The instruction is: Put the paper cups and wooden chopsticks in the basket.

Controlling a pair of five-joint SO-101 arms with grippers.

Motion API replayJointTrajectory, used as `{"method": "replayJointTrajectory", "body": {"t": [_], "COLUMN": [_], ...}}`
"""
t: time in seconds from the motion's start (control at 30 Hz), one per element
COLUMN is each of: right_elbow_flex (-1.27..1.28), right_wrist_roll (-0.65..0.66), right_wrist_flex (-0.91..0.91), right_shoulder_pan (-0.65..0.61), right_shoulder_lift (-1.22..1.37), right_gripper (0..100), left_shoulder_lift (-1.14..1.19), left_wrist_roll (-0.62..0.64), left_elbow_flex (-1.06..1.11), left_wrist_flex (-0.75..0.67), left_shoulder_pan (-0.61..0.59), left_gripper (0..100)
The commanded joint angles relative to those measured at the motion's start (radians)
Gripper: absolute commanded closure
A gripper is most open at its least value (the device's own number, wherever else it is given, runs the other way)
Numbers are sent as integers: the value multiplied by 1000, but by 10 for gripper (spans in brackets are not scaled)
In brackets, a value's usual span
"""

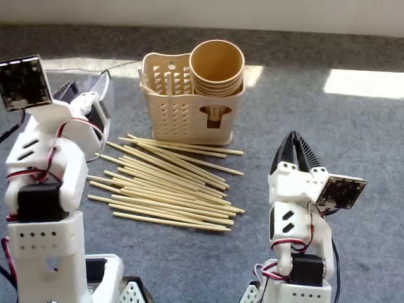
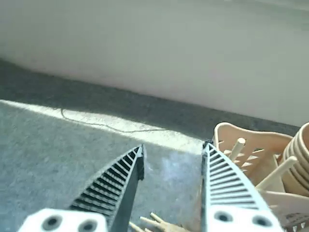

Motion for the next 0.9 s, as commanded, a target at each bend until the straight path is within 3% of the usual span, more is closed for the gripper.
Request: {"method": "replayJointTrajectory", "body": {"t": [0.0, 0.27, 0.63, 0.87], "right_elbow_flex": [-162, -308, -650, -736], "right_wrist_roll": [201, 313, 331, 390], "right_wrist_flex": [231, 410, 664, 694], "right_shoulder_pan": [-79, -249, -648, -886], "right_shoulder_lift": [-12, 47, 687, 958], "right_gripper": [992, 992, 991, 931], "left_shoulder_lift": [-53, -292, -891, -846], "left_wrist_roll": [15, 20, 20, 17], "left_elbow_flex": [94, 470, 753, 757], "left_wrist_flex": [38, 38, 43, 38], "left_shoulder_pan": [-61, -185, -285, -292], "left_gripper": [802, 801, 845, 852]}}
